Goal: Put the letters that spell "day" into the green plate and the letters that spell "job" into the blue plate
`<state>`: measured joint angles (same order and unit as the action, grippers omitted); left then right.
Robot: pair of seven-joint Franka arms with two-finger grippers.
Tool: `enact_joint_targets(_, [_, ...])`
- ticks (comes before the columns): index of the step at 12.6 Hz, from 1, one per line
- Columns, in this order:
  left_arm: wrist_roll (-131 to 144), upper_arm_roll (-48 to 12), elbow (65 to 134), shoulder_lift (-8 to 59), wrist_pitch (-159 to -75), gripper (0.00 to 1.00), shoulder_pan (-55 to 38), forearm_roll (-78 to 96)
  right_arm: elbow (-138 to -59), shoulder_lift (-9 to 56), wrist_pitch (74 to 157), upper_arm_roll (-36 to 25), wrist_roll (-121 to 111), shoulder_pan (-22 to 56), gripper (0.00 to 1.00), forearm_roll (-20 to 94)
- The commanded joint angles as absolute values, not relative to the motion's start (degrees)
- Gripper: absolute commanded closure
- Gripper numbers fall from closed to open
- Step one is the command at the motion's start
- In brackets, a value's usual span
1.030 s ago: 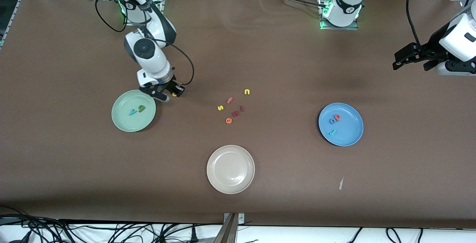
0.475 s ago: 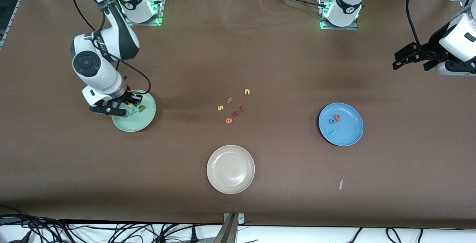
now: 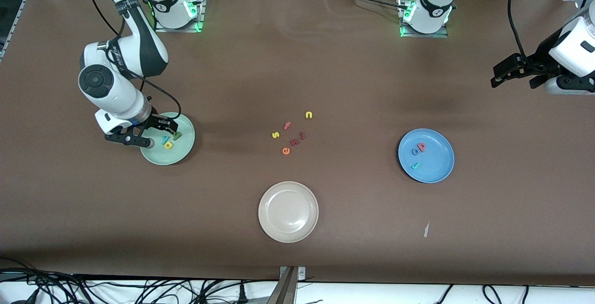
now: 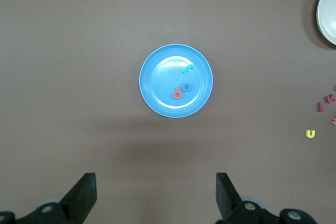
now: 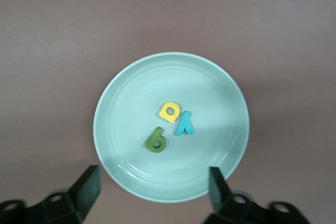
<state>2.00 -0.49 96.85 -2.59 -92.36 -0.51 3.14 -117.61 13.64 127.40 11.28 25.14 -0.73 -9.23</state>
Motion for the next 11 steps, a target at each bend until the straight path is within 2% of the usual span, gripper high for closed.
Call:
enact_joint_targets(1, [1.2, -0.4, 96.1, -2.5, -92.0, 0.00, -0.5, 1.9, -106.8, 12.8, 113.6, 13.4, 23.8, -1.0, 0.00, -7.7])
enact_joint_targets(5, [1.2, -0.4, 96.1, -2.5, -92.0, 0.00, -0.6, 1.9, -94.9, 11.0, 97.1, 14.4, 16.3, -1.1, 0.00, -3.2])
enact_joint_targets(7, [1.2, -0.4, 96.1, -2.5, -92.0, 0.00, -0.6, 1.9, -90.6, 8.1, 88.9, 13.1, 11.1, -1.1, 0.00, -3.3])
enact_joint_targets(9, [1.2, -0.4, 96.0, -2.5, -92.0, 0.00, -0.5, 1.9, -87.2, 5.8, 84.2, 9.3, 3.5, -1.1, 0.00, -2.7])
enact_joint_targets(11, [1.2, -0.4, 96.0, -2.5, -92.0, 0.00, -0.6, 1.9, -87.3, 4.2, 84.0, 2.8, -2.9, -1.0, 0.00, 2.0])
